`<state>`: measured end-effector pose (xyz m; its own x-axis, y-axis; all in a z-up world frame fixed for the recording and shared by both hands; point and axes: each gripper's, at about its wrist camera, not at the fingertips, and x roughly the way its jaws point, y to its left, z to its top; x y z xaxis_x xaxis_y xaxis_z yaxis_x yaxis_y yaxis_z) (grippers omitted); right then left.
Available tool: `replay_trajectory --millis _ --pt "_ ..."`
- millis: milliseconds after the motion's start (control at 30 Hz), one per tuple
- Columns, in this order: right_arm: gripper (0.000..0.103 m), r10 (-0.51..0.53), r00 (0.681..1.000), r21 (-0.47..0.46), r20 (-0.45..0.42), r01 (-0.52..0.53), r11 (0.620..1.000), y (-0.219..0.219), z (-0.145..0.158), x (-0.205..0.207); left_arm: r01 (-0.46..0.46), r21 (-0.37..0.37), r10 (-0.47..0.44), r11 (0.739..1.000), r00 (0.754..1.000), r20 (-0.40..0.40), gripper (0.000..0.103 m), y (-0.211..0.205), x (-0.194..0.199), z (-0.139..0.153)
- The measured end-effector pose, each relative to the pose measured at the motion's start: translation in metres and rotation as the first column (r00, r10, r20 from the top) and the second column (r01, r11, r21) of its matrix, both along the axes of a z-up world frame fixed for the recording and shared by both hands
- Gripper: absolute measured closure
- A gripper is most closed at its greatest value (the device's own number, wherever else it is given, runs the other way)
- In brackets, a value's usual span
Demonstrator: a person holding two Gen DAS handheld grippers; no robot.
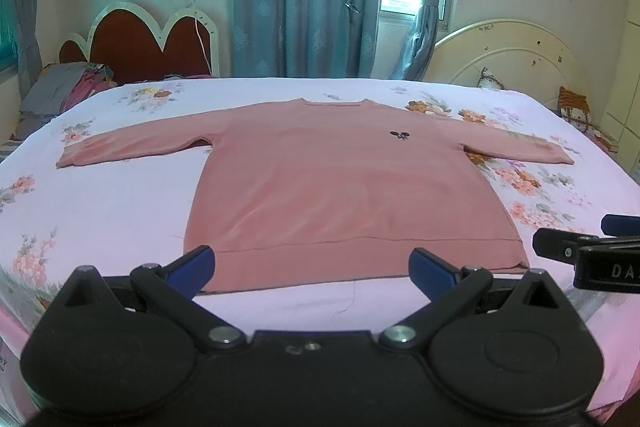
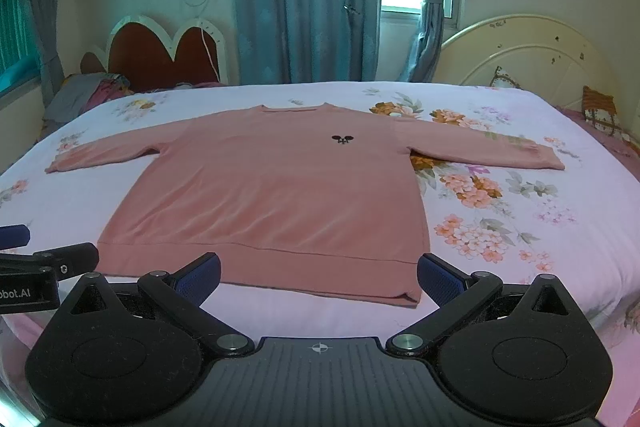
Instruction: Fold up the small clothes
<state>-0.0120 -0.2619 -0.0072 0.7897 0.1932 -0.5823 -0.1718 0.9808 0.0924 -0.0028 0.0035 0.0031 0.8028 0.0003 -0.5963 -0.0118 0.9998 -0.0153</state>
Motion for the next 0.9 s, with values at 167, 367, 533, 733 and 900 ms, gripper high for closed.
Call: replay_trajectory --millis 167,367,533,733,900 --pt "0.0 0.0 1.0 0.0 0.0 0.0 1.0 -0.0015 -0.0007 0.0006 0.0 0.0 0.0 1.0 1.0 0.001 0.0 -0.0007 -0.0001 -0.0003" --pt "0.0 -0.001 1.0 -0.001 -0.001 0.001 1.0 -0.0018 -0.0002 0.0007 -0.005 0.004 0.005 1.0 1.0 0.003 0.0 -0.0017 0.0 0.0005" --pt "0.0 -0.001 1.0 -0.001 -0.001 0.001 1.0 -0.0016 -0.0002 0.0007 -0.004 0.009 0.004 1.0 1.0 0.0 0.0 -0.0022 -0.0005 0.001" --pt "0.0 -0.01 1.0 0.004 0.0 0.01 1.0 -0.0062 0.0026 0.0018 -0.003 0.014 0.003 1.0 1.0 0.002 0.0 -0.0041 -0.0003 0.0007" --pt "0.0 -0.008 1.0 0.004 0.001 0.008 1.0 -0.0074 0.0033 0.0013 -0.005 0.013 0.005 1.0 1.0 0.002 0.0 -0.0045 -0.0002 0.0008"
